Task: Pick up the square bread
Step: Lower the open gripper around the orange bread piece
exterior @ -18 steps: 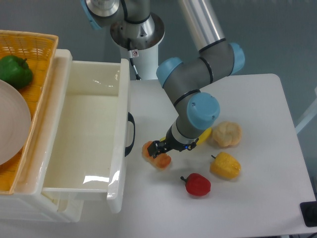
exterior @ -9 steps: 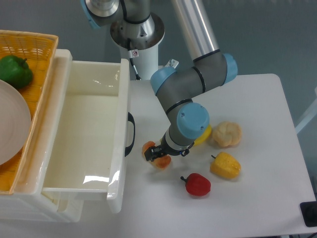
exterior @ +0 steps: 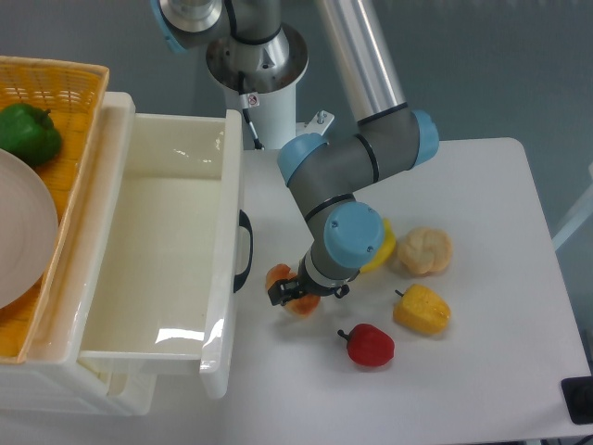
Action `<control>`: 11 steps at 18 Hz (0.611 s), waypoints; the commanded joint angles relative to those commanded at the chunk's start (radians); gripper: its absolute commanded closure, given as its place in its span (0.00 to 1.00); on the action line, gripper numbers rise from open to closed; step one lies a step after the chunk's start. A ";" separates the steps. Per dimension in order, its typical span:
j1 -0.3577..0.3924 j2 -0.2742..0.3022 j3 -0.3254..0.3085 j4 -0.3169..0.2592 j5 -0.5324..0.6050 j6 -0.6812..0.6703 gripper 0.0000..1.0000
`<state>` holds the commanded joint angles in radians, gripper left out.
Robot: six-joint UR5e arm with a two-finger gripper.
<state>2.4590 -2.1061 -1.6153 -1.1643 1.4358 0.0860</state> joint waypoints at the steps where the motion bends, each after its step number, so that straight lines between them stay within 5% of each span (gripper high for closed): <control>1: 0.000 0.000 0.000 0.000 0.000 -0.009 0.03; 7: -0.015 -0.020 0.002 0.006 0.029 -0.015 0.07; 11: -0.015 -0.020 0.003 0.006 0.035 -0.014 0.22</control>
<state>2.4436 -2.1261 -1.6122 -1.1582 1.4711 0.0721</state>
